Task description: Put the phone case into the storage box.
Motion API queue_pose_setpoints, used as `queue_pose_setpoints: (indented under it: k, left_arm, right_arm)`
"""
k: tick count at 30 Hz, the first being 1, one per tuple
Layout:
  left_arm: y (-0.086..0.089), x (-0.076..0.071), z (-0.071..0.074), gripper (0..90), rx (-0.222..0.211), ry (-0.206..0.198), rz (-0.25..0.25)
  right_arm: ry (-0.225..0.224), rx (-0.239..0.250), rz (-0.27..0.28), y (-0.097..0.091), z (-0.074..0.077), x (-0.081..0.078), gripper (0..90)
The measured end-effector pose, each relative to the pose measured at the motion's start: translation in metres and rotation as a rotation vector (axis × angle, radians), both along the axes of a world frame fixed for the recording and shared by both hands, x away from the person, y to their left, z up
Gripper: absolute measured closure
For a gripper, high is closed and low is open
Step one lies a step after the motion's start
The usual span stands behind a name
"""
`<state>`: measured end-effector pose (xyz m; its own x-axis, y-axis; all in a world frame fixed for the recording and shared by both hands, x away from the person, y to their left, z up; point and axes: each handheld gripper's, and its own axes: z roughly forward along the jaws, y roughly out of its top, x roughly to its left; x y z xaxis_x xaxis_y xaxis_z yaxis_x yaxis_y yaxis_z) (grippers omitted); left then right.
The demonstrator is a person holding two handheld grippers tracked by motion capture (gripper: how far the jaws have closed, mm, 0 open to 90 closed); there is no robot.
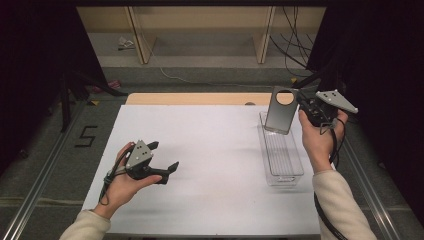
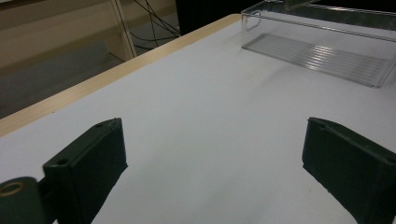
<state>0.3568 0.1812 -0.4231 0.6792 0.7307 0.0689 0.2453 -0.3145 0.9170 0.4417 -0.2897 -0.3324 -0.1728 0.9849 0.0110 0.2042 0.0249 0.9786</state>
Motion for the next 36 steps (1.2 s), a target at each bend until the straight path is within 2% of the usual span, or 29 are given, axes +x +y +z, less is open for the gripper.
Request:
queue_pose_setpoints:
  k: [36]
  left_arm:
    - [0.001,0.0,0.0,5.8,-0.005,0.0,0.007]
  right_arm:
    - [0.005,-0.034,-0.005,0.0,-0.009,0.022,85.2]
